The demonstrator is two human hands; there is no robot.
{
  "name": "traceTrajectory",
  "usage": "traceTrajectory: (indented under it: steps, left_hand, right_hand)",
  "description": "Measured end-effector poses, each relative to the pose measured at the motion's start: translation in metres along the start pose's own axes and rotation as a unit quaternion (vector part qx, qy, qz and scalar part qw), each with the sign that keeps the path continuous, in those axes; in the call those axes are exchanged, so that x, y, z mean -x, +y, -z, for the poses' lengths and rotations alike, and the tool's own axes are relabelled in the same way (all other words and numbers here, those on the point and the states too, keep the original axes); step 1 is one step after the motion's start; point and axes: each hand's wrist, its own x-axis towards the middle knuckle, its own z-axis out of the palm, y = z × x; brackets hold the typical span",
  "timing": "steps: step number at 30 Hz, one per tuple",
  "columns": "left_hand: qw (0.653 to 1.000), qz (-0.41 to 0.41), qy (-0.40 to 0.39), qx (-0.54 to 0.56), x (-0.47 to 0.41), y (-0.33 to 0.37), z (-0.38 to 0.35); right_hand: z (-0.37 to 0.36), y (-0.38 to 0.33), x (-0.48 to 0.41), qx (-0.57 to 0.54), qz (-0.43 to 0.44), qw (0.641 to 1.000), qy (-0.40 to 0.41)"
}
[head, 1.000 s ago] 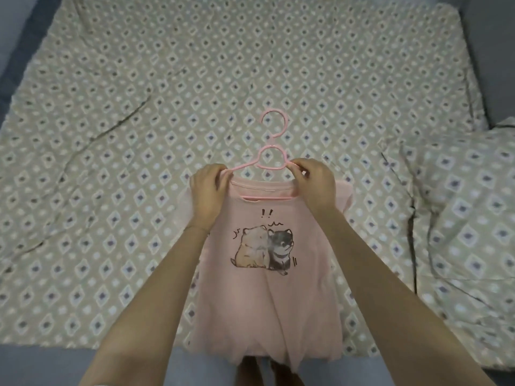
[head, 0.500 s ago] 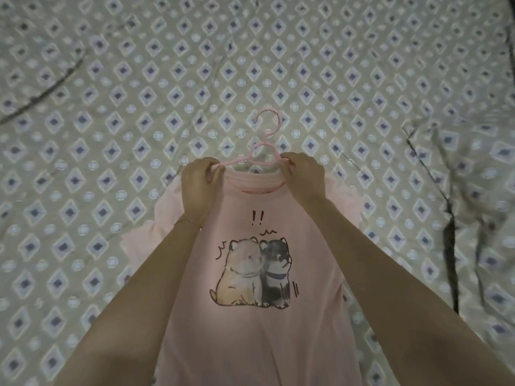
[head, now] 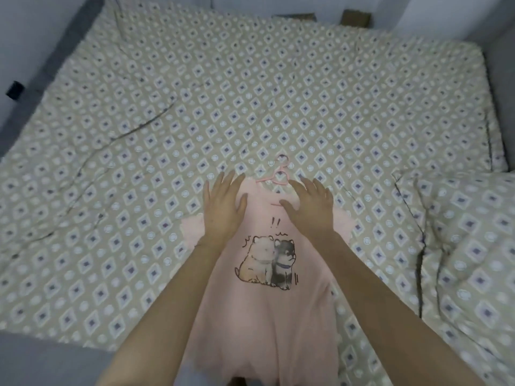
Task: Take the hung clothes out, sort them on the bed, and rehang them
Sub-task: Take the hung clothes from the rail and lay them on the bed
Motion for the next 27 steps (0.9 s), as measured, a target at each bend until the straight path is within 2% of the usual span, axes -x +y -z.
traceTrajectory:
  steps: [4,8,13,20,27]
  left_hand:
    - [0.997,0.066,0.01,-0.029,0.058,0.016,0.078]
    - [0.984,0.167,0.028,-0.047,0.141,0.019,0.152]
    - [0.953,0.27,0.113,-0.073,0.255,0.015,0.24]
    - [0.877,0.388,0.247,-0.142,0.446,-0.004,0.334]
    - [0.774,0.528,0.287,-0.198,0.685,0.008,0.367]
  right_hand:
    - [0.049,-0.054,0.045,0.018,0.057,0.998,-0.026]
    - [0.076,-0.118,0.1,0.036,0.141,0.988,-0.051]
    - [0.086,-0.209,0.181,0.049,0.276,0.958,-0.056]
    - [0.067,-0.327,0.33,0.04,0.469,0.88,-0.062]
    - [0.02,-0.417,0.531,0.041,0.615,0.779,-0.116]
